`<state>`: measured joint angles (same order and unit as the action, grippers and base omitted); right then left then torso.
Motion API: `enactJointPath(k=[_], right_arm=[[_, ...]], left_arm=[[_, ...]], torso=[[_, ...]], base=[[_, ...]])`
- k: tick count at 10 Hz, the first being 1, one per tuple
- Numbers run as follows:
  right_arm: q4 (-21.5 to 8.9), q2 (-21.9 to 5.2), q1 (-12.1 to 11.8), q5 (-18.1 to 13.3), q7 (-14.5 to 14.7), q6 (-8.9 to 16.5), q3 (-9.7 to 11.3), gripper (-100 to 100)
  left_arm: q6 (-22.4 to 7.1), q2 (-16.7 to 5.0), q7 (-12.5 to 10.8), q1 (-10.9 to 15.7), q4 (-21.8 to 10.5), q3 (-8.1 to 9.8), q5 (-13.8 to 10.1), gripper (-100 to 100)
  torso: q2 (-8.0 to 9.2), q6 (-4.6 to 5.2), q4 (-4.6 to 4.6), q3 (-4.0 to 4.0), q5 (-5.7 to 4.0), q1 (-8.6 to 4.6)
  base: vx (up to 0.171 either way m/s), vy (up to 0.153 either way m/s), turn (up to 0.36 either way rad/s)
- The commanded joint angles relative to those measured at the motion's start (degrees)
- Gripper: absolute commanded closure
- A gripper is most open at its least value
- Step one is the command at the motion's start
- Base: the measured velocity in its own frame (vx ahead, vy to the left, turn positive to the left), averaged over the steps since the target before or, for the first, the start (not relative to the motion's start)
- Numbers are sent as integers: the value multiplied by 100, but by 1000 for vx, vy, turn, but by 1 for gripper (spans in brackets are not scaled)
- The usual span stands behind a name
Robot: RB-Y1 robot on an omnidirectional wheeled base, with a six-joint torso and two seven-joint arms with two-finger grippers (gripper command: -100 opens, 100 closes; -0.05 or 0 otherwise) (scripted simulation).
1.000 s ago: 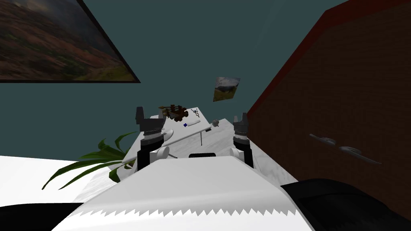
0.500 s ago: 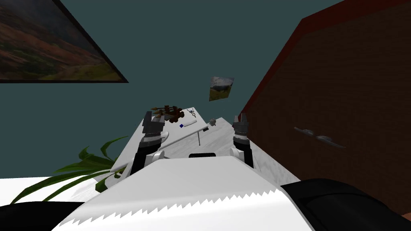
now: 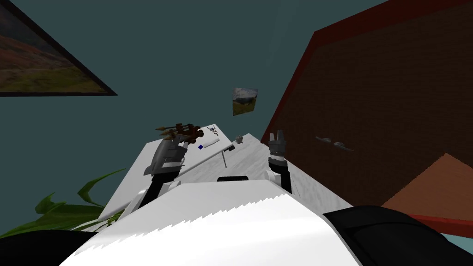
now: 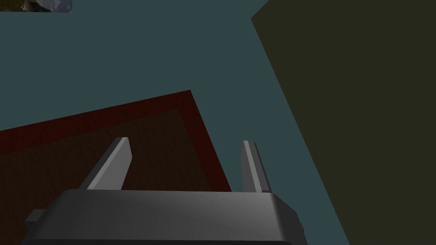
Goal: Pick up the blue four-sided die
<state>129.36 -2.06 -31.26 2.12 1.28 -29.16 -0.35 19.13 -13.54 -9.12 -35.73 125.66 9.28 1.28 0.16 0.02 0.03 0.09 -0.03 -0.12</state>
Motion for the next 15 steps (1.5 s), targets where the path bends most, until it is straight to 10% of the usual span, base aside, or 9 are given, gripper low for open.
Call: enactJointPath(k=[1, 15], right_arm=[[0, 0, 0, 0, 0, 0, 0, 0], [0, -1, -3, 0, 0, 0, -2, 0]], left_arm=[[-158, -85, -25, -73, -28, 78, 22, -100], [-1879, -1359, -335, -1802, -1307, 1233, 883, -100]], torso=[[0, 0, 0, 0, 0, 0], [-45, -6, -9, -25, 0, 6]], base=[[-19, -33, -104], [27, -48, -238]])
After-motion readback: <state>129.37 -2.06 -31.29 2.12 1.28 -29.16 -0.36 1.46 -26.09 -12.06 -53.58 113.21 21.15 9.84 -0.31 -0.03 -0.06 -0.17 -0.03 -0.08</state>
